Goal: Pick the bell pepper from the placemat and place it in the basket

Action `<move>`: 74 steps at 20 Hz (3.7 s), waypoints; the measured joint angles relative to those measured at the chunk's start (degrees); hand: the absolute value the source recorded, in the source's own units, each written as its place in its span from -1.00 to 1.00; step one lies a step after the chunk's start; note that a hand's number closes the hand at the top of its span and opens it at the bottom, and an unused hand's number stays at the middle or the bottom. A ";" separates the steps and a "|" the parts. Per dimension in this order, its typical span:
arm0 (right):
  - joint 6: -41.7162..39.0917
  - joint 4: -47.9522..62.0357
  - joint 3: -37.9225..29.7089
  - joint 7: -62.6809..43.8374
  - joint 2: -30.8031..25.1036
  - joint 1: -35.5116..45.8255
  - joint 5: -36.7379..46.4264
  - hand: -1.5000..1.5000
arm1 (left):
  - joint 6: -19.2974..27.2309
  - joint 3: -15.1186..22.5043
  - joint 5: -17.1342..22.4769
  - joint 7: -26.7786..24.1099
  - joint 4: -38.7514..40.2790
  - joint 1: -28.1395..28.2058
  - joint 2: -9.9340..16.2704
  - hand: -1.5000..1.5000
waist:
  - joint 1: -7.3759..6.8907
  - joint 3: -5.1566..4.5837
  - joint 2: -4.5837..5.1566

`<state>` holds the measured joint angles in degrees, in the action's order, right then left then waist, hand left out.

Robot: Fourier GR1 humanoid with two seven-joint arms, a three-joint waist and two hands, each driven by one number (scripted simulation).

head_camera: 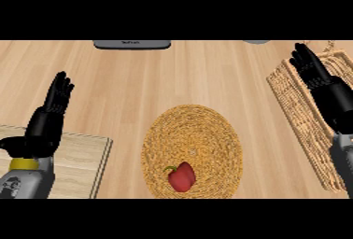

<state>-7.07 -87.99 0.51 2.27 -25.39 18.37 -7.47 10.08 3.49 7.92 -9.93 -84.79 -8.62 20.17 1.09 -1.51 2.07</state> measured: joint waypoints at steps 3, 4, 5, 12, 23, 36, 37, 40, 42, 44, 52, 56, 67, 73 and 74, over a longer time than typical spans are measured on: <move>-3.64 -0.62 3.75 0.44 2.69 3.37 -1.88 1.00 | -1.23 0.11 0.71 1.37 1.74 0.36 0.06 0.00 | -1.69 0.81 -0.77; -5.28 -1.00 5.63 0.96 4.38 5.23 -2.96 1.00 | -1.64 0.27 0.94 2.44 2.26 -0.02 0.18 0.00 | -2.71 0.99 -0.75; -7.04 -1.37 7.60 1.62 6.18 7.23 -4.07 1.00 | -1.91 0.72 0.97 3.62 2.73 -0.41 0.12 0.00 | -3.83 1.14 -0.66; -19.24 -10.24 27.74 11.39 10.04 17.56 5.76 -1.00 | -4.26 1.81 2.62 11.22 6.53 -1.84 0.53 0.00 | -6.24 1.41 -1.43; -11.80 -20.38 53.84 -3.94 22.90 11.93 30.45 -1.00 | -4.65 -1.94 5.29 19.69 7.19 -3.25 3.11 0.00 | -1.05 1.43 -2.66; -35.07 -26.23 43.50 -39.48 24.94 32.99 37.19 -1.00 | -5.86 -3.03 5.79 19.89 7.14 -2.12 3.52 0.00 | -0.47 1.34 -2.92; -37.46 -26.05 42.16 -41.13 24.98 33.94 34.98 -1.00 | -6.02 -3.29 5.88 20.00 7.05 -2.12 3.80 0.00 | -0.45 1.34 -2.92; -43.16 -25.69 38.41 -45.11 24.83 35.60 27.68 -1.00 | -6.01 -3.38 5.71 20.20 7.18 -2.54 3.61 0.00 | -0.25 1.36 -2.83; -46.18 -25.82 35.43 -47.77 24.82 36.31 22.63 -1.00 | -5.85 -3.50 5.52 20.32 7.42 -2.82 3.38 0.00 | -0.13 1.39 -2.76; -48.57 -26.16 32.31 -48.51 24.36 36.27 17.41 -1.00 | -5.79 -3.59 5.39 20.68 6.93 -2.61 3.35 0.00 | -0.05 1.40 -2.76; -51.34 -31.33 22.60 -49.17 18.45 31.79 2.58 -1.00 | -5.99 -4.27 4.44 21.56 5.68 -2.76 2.60 0.00 | -0.43 1.49 -2.45; -52.77 -34.25 20.72 -47.36 16.67 26.74 2.24 -1.00 | -7.15 -5.05 3.83 20.58 7.54 -3.62 2.13 0.00 | -0.71 1.50 -2.24; -47.88 -33.15 28.79 -22.43 17.36 11.63 31.36 -1.00 | -7.86 -5.39 2.54 21.34 6.39 -3.71 0.65 0.00 | -1.75 1.61 -1.77; -33.93 -21.45 34.70 -8.09 17.39 7.49 42.44 -1.00 | -7.87 -5.41 1.81 22.10 6.21 -4.21 0.05 0.00 | -1.77 1.58 -1.81; -31.77 -19.15 35.87 -6.15 17.24 7.01 44.49 -1.00 | -7.90 -5.38 1.82 22.55 5.68 -3.93 -0.13 0.00 | -1.77 1.58 -1.85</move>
<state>-38.84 -107.14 36.37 -3.88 -8.15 25.38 37.01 2.18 -1.89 9.74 12.63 -79.11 -12.55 20.05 -0.67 0.07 0.23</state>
